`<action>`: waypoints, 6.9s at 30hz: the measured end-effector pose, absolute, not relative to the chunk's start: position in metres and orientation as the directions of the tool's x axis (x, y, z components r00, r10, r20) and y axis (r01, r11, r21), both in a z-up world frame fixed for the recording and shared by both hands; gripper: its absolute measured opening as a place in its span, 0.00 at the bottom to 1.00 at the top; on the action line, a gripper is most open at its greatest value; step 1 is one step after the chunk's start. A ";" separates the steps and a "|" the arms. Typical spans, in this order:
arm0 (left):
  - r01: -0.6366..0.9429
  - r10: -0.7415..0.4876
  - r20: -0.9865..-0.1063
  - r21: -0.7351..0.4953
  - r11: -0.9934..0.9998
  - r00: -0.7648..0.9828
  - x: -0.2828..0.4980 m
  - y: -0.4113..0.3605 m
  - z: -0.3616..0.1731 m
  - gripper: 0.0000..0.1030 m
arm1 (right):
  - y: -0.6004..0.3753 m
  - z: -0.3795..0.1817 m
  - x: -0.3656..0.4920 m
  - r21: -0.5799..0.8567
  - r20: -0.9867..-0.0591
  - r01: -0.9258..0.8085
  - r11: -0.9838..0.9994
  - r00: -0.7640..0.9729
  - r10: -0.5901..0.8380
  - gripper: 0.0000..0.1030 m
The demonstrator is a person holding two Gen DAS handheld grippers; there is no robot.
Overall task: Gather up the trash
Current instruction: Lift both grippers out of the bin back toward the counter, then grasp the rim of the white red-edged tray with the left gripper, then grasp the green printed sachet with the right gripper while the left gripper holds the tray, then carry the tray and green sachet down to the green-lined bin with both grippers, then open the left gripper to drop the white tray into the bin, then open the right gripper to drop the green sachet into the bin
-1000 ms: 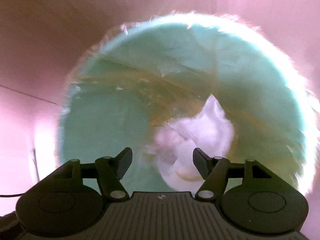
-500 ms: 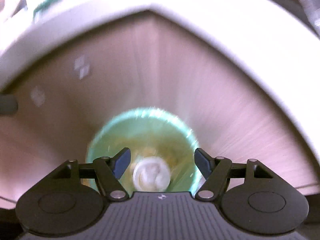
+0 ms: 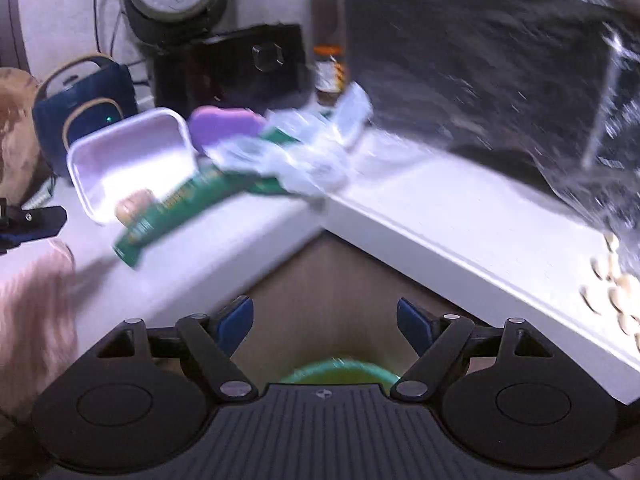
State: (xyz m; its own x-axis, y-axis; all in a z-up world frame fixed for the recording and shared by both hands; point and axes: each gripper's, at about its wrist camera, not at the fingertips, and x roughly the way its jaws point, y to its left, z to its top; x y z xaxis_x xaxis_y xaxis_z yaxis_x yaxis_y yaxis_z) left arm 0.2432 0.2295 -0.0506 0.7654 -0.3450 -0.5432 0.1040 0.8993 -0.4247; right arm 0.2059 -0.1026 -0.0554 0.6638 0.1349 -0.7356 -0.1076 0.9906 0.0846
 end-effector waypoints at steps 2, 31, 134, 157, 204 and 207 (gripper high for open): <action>0.093 -0.333 -0.523 -0.432 0.897 0.784 0.252 0.246 -0.053 0.23 | -0.081 -0.051 0.209 0.069 -0.732 -0.119 0.991 0.669 0.131 0.79; -0.246 -0.026 -0.608 -0.359 0.900 0.794 0.317 0.291 -0.076 0.16 | -0.011 -0.067 0.274 0.065 -0.738 -0.406 0.911 0.595 0.318 0.80; 0.129 -0.101 -0.968 -0.073 0.989 0.230 0.241 0.010 -0.333 0.13 | -0.259 -0.231 0.168 0.194 -0.897 0.028 0.981 0.410 0.165 0.15; 0.087 -0.163 -0.979 -0.153 0.984 0.125 0.272 0.032 -0.416 0.20 | -0.244 -0.325 0.167 0.324 -0.944 0.277 0.905 0.161 0.288 0.15; -0.034 -0.258 -0.850 -0.307 0.951 0.460 0.168 0.060 -0.174 0.20 | -0.188 -0.174 0.198 0.071 -0.834 -0.396 0.915 0.479 0.272 0.61; 0.032 -0.259 -0.831 -0.280 0.959 0.493 0.181 0.054 -0.144 0.20 | -0.186 -0.139 0.196 0.084 -0.782 -0.370 0.925 0.551 0.291 0.61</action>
